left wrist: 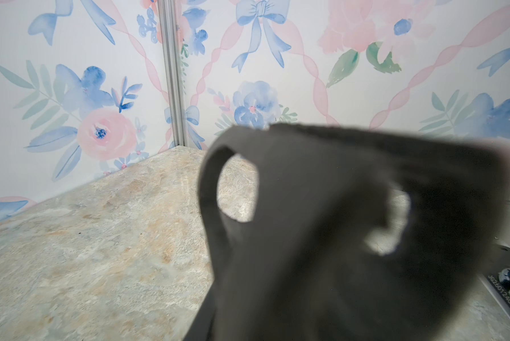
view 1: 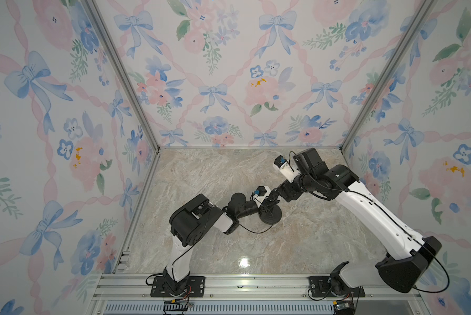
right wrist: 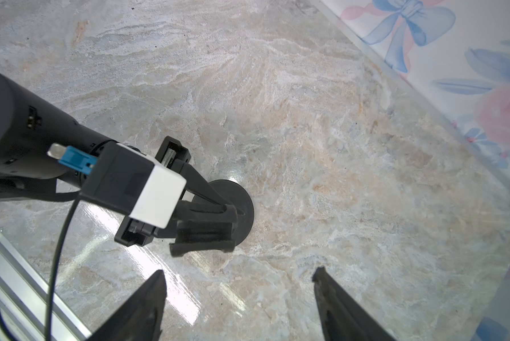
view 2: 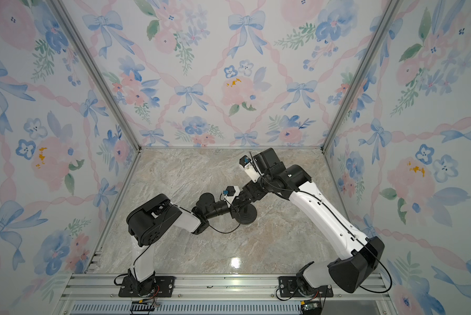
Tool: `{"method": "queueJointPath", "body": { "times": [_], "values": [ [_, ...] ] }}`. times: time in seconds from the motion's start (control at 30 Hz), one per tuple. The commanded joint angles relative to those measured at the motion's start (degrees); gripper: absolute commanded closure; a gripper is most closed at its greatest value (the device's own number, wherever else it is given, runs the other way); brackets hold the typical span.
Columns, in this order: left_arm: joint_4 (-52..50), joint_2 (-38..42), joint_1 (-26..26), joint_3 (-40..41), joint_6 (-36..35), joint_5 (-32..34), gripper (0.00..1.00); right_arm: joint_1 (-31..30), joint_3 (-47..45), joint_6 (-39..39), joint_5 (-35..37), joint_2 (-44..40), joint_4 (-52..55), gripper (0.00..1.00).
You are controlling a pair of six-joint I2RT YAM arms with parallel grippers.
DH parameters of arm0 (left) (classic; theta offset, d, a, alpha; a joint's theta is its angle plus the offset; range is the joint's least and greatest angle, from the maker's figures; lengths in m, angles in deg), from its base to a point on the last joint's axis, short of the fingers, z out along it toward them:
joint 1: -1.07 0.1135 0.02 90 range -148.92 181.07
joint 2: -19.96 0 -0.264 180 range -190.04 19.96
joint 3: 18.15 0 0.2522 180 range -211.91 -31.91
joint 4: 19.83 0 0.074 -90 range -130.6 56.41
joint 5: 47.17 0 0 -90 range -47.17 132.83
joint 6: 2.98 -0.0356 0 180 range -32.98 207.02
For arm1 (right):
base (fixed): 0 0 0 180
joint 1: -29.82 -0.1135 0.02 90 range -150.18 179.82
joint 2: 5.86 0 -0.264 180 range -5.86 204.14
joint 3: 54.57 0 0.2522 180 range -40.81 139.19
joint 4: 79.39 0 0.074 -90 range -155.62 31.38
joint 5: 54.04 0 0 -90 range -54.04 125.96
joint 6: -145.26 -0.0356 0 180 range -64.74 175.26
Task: Assemble a microphone stand
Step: Screw the microphone stand pole into the microphone stand base.
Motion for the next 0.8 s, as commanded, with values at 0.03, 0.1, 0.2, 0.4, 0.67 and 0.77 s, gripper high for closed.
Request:
{"method": "queueJointPath", "body": {
  "times": [0.03, 0.1, 0.2, 0.4, 0.67, 0.77],
  "values": [
    [1.23, -0.16, -0.02, 0.5, -0.52, -0.67, 0.88, 2.09, -2.19, 39.7, -15.6, -0.71, 6.9, 0.15],
    [1.2, -0.22, -0.02, 0.32, -0.54, -0.69, 0.87, 2.11, -3.09, 47.45, -15.39, 0.85, 7.11, 0.14],
    [1.18, -0.46, -0.02, -0.06, -0.13, -0.8, 0.86, 2.17, -1.13, 50.83, -14.31, 4.96, 7.3, 0.14],
    [0.99, -0.78, -0.06, -0.51, 0.14, -1.12, 0.84, 2.0, 3.27, 52.7, -13.33, 11.89, 10.38, 0.16],
    [0.85, -1.33, 0.15, -0.9, 0.78, -1.59, 0.83, 1.98, 4.77, 51.52, -13.62, 14.85, 9.72, 0.26],
    [0.81, -1.24, 0.15, -0.96, 0.76, -1.6, 0.83, 1.97, 5.99, 50.48, -15.62, 15.09, 9.94, 0.32]
  ]
}}
